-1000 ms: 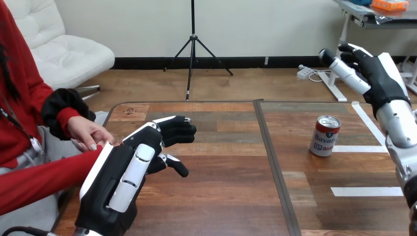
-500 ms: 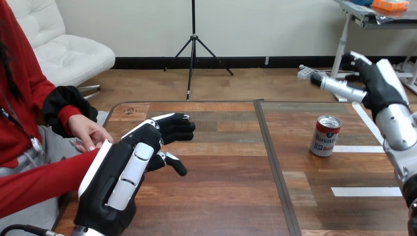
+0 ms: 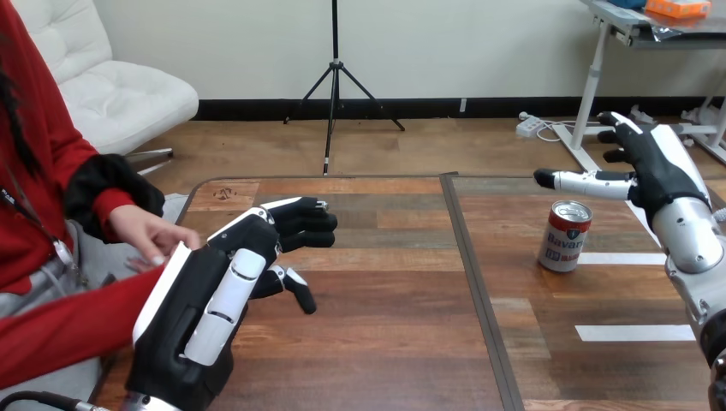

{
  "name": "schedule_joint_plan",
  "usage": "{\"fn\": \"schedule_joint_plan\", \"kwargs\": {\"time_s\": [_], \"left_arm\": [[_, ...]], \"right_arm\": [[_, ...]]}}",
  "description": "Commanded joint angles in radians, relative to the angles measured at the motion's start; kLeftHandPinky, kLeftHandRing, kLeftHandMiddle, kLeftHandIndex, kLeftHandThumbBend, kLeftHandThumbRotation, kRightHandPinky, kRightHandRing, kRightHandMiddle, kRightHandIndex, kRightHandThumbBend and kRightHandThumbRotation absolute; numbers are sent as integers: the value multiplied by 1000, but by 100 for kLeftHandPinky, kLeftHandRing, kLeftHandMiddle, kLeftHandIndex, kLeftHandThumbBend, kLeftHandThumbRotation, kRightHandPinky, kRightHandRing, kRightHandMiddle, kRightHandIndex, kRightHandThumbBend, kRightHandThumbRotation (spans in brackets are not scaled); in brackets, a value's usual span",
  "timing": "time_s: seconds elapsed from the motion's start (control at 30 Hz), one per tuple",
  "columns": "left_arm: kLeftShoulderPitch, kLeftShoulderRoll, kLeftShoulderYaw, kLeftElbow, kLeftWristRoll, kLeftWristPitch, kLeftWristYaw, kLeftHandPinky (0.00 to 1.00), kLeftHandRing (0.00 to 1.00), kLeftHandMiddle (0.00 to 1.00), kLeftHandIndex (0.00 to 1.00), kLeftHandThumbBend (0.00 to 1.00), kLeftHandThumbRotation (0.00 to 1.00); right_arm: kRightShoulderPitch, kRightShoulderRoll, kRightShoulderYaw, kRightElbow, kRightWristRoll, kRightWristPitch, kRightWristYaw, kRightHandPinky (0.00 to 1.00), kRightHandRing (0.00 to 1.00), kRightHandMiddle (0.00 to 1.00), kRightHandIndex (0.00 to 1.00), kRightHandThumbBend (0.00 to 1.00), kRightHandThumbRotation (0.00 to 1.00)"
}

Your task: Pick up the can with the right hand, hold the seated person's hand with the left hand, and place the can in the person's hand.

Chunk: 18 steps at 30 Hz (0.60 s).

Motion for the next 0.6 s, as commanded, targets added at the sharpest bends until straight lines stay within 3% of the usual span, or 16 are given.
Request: {"fn": "schedule_joint_plan", "kwargs": {"time_s": [0.0,0.57], "left_arm": [[-52,4,10,-15,-6,-23,-1,31,73,73,70,67,90],[-46,6,14,-25,7,-9,6,33,72,72,70,69,91]], "right_arm": [[-29,4,16,-3,-11,15,-18,81,93,95,98,100,36],[3,13,51,3,-29,46,1,84,95,97,99,100,35]]}}
